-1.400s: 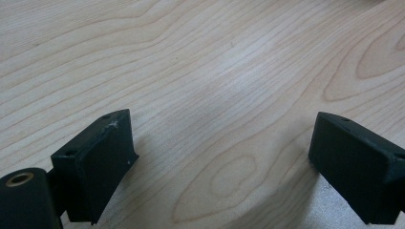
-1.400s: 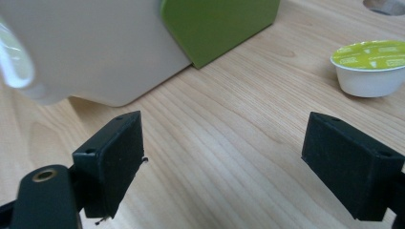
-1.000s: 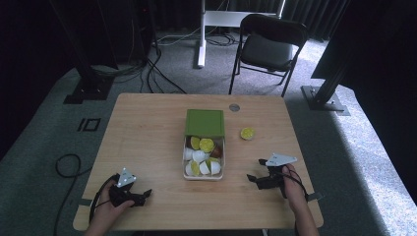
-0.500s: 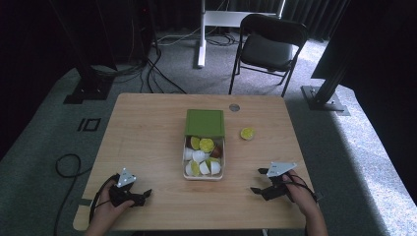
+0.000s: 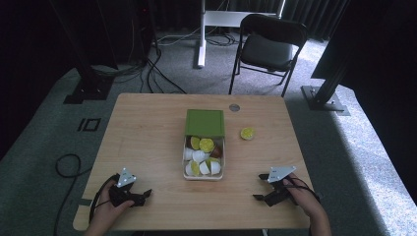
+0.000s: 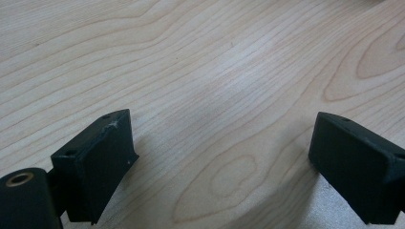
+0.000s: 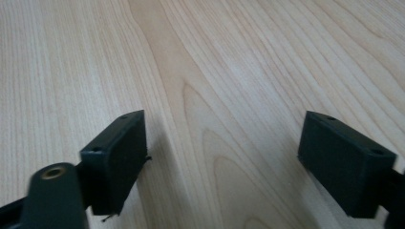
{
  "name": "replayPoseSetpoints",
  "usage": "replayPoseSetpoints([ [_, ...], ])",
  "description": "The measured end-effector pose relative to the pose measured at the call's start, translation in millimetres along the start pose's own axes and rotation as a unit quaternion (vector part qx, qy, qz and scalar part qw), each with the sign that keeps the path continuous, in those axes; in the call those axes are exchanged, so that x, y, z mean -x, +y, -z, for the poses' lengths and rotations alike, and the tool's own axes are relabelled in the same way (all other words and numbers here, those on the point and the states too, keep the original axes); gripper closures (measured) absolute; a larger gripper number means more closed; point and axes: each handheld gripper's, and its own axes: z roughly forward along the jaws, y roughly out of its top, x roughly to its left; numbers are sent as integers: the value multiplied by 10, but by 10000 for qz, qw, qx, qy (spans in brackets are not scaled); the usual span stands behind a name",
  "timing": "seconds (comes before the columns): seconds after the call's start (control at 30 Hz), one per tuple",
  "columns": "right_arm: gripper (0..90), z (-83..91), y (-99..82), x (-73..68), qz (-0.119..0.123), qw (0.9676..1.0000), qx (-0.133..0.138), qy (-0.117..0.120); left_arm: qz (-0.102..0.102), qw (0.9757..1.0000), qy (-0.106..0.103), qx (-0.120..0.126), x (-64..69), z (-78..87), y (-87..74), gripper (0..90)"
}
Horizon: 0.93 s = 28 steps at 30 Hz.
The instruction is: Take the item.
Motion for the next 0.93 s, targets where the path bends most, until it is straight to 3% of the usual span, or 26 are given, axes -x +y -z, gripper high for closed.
replayPoseSetpoints([
  [0.2, 124, -8, -58, -10, -4, 9998, 166, -129, -4, 10000, 1, -1, 0, 0, 0, 92],
  [0.93, 123, -6, -61, -19, 73, 9998, 161, -71, -1, 10000, 1, -1, 0, 0, 0, 92],
])
